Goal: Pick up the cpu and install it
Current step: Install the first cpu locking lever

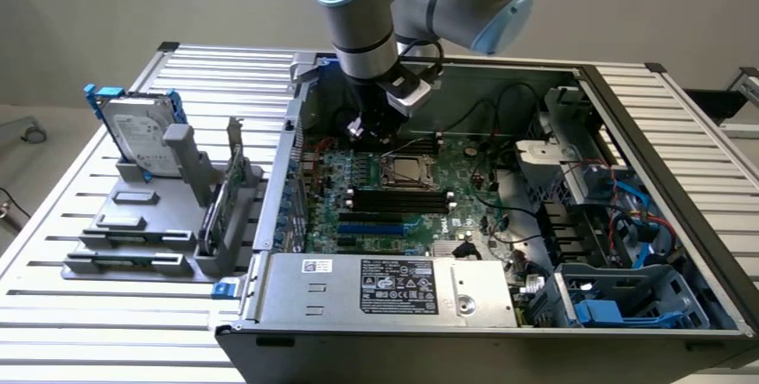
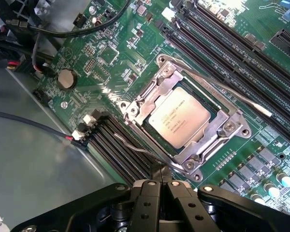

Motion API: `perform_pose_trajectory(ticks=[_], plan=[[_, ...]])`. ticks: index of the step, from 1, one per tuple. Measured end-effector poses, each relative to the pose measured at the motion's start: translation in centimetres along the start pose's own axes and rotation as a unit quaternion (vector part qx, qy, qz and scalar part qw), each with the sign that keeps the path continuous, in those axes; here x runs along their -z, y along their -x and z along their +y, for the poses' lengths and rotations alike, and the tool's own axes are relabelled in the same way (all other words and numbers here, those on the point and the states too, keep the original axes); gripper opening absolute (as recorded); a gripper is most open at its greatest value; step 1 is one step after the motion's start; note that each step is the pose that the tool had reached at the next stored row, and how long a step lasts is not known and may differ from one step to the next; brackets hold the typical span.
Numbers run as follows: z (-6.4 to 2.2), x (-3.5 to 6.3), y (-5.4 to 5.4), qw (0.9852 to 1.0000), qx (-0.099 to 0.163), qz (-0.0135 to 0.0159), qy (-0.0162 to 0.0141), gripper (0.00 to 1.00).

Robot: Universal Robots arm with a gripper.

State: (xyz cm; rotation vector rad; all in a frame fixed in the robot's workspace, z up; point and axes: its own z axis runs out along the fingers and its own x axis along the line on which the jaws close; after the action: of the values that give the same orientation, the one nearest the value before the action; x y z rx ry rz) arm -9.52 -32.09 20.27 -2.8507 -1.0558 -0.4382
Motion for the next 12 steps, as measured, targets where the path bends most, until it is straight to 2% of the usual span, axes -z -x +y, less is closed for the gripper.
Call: perform_pose_trajectory(ticks=[12], plan=[[0.10,0.06,0.11,1.0000,0.000,-0.0001,0.0000,0.11]])
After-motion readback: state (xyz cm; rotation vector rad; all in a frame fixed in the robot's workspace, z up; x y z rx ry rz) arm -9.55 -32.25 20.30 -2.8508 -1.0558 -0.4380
